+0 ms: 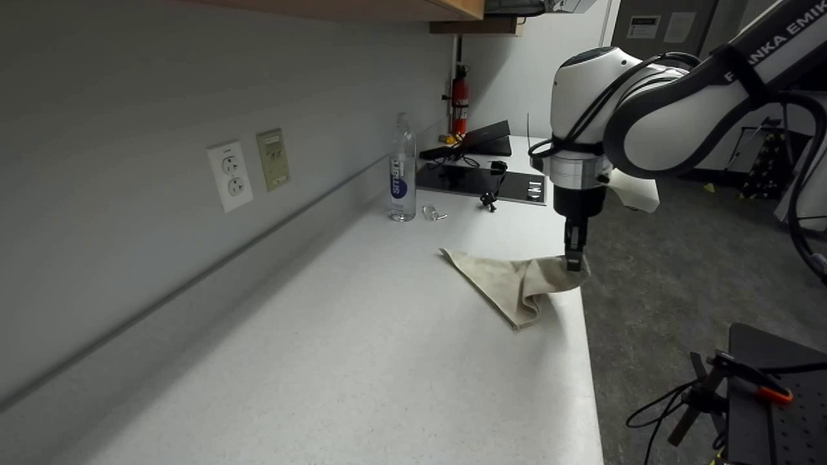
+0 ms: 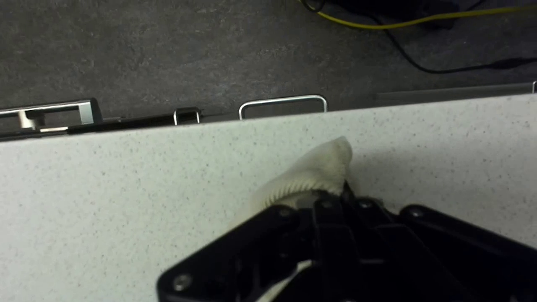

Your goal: Unfold the towel and lay it flat on the countertop

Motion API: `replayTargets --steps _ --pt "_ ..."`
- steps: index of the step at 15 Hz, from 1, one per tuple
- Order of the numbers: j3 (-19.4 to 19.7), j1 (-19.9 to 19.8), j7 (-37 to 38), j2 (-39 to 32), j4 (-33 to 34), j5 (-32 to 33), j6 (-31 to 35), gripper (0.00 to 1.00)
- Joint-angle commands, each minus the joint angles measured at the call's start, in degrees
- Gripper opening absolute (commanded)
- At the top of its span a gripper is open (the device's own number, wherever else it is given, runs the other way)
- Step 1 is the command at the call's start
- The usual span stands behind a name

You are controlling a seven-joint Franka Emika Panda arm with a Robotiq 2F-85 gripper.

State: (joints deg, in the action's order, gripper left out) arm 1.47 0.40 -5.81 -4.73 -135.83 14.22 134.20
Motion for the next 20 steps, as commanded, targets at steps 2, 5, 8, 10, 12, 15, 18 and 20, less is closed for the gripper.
replayTargets --steps 2,5,8,10,12,15,18,20 --pt "-1.1 0.9 4.5 6.3 -6.1 1.9 -2.3 0.01" --pt "-2.8 1.7 9.1 9.2 -9.0 3.6 -4.7 0.36" --pt "-5.4 2.9 14.3 12.8 -11.3 5.6 -6.9 0.58" --pt "-7.3 3.7 17.2 15.2 -12.2 6.3 -7.7 0.73" --pt "-9.1 4.6 19.0 17.4 -12.7 5.6 -6.6 0.89" --pt "-10.2 5.3 17.2 20.0 -10.8 4.0 -5.7 1.0" --pt "-4.9 0.2 12.1 14.5 -8.1 8.3 5.4 1.0" --pt "-2.8 -1.0 9.3 12.9 -7.7 6.8 10.5 1.0"
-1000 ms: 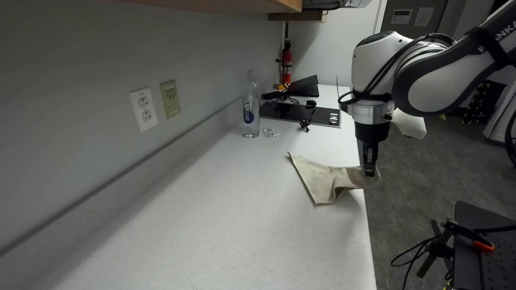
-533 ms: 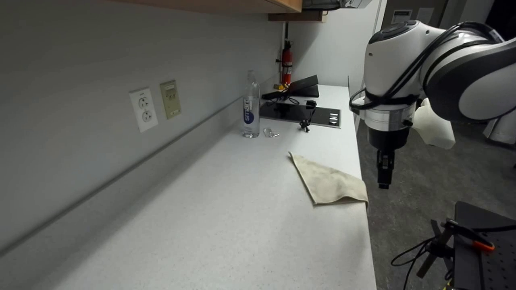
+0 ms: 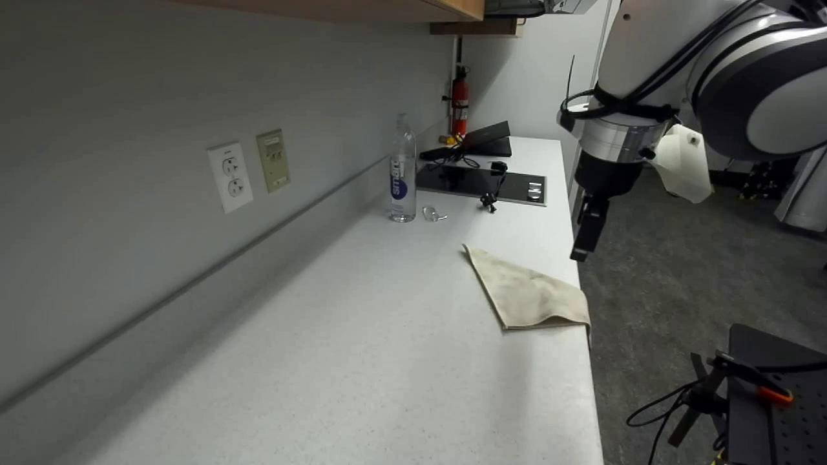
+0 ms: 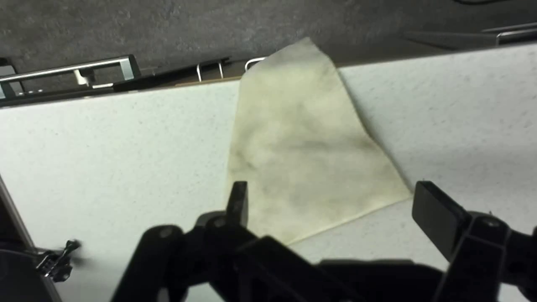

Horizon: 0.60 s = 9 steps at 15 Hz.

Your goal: Unfold the towel and lay it flat on the countertop

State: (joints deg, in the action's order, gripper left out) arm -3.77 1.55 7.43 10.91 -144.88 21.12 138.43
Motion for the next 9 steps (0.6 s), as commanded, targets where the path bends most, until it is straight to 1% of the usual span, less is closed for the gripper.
replayTargets --steps 1,2,3,4,9 --pt "3.5 -2.6 -5.8 -3.4 1.6 -1.1 8.0 1.0" --pt "4.1 -2.9 -7.0 -4.1 1.9 -1.8 8.7 1.0" --pt "3.1 -2.7 -4.5 -2.2 0.6 -0.6 6.7 1.0" --pt "3.5 -3.0 -4.9 -2.8 0.8 -0.6 7.0 1.0" --pt "3.0 -2.9 -4.8 -2.8 0.7 -0.6 7.0 1.0"
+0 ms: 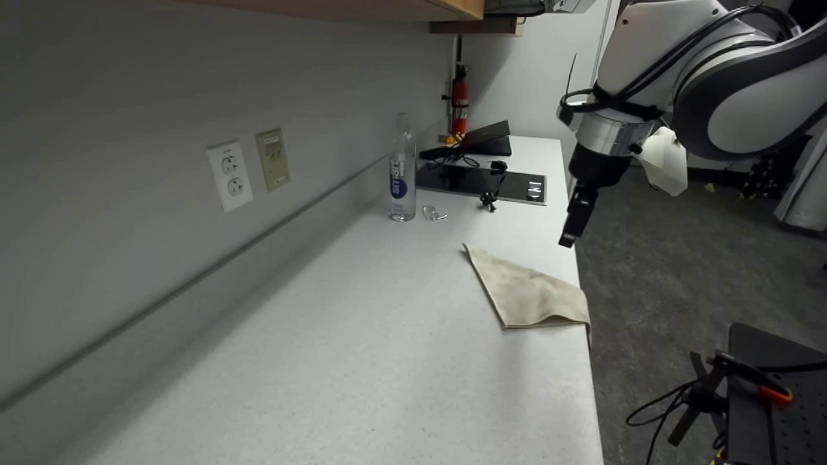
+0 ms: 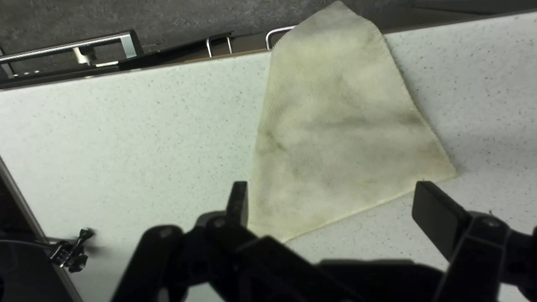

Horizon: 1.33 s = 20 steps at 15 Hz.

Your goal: Unfold the towel and lay it flat on the countertop

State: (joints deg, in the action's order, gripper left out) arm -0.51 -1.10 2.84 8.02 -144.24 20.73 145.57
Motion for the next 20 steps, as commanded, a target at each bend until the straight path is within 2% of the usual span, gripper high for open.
replayTargets --steps 1,3,4,8,9,10,11,12,13,15,20 --pt "-0.3 -0.3 -0.2 0.1 0.1 -0.2 -0.1 1.0" --pt "-0.1 -0.2 -0.7 -0.4 0.1 -0.7 1.2 1.0" --pt "0.0 -0.1 -1.2 -0.5 0.0 -1.1 1.6 0.85" --pt "0.3 -0.3 -1.2 -5.7 1.0 -0.7 11.0 0.99" --pt "0.4 -0.3 -1.5 -7.1 1.4 -0.8 12.7 1.0" --pt "0.6 -0.3 -1.6 -8.7 1.9 -1.3 14.3 0.95" --pt "0.8 -0.3 -1.6 -10.0 2.3 -1.6 15.4 0.75" --pt "1.0 -0.2 -2.3 -11.6 2.8 -2.5 16.6 0.74" --pt "1.1 -0.1 -3.2 -12.8 3.1 -3.8 17.3 0.67" --pt "1.2 -0.1 -4.4 -15.1 3.8 -5.9 18.1 0.5" --pt "2.3 0.0 -4.7 -20.5 7.3 -6.1 19.1 0.12"
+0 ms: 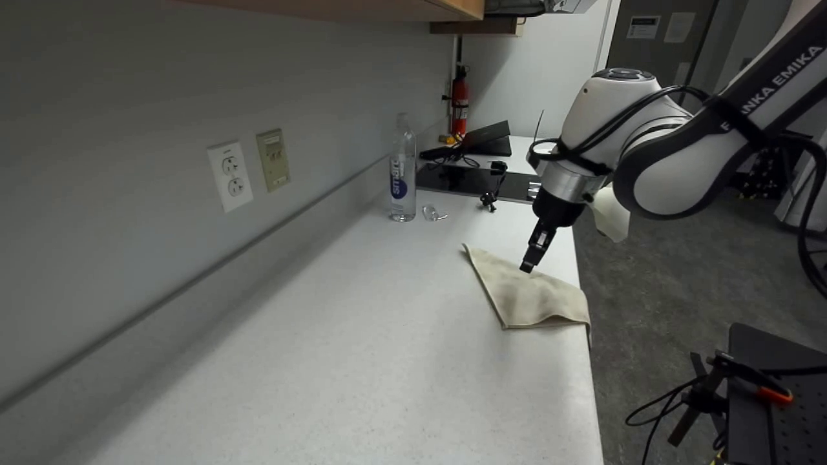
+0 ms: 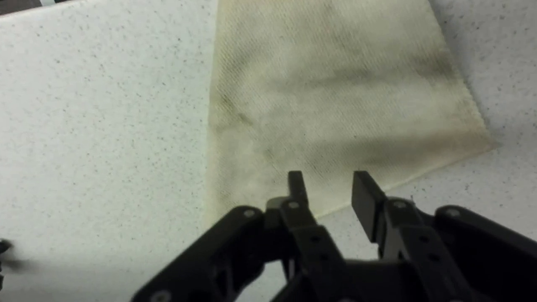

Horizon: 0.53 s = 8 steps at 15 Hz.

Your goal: Unfold the towel and lay it flat on the countertop

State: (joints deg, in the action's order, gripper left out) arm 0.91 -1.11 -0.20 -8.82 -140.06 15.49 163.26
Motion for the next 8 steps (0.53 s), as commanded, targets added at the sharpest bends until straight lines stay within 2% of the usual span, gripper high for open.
replayTargets --steps 1,2,8 --pt "1.1 0.1 -1.7 -4.7 4.0 -0.9 1.3 0.04" --pt "1.1 -0.1 -2.1 -5.7 4.9 -1.4 1.2 0.0" --pt "1.2 -0.3 -2.7 -12.5 10.7 -2.5 1.4 0.0"
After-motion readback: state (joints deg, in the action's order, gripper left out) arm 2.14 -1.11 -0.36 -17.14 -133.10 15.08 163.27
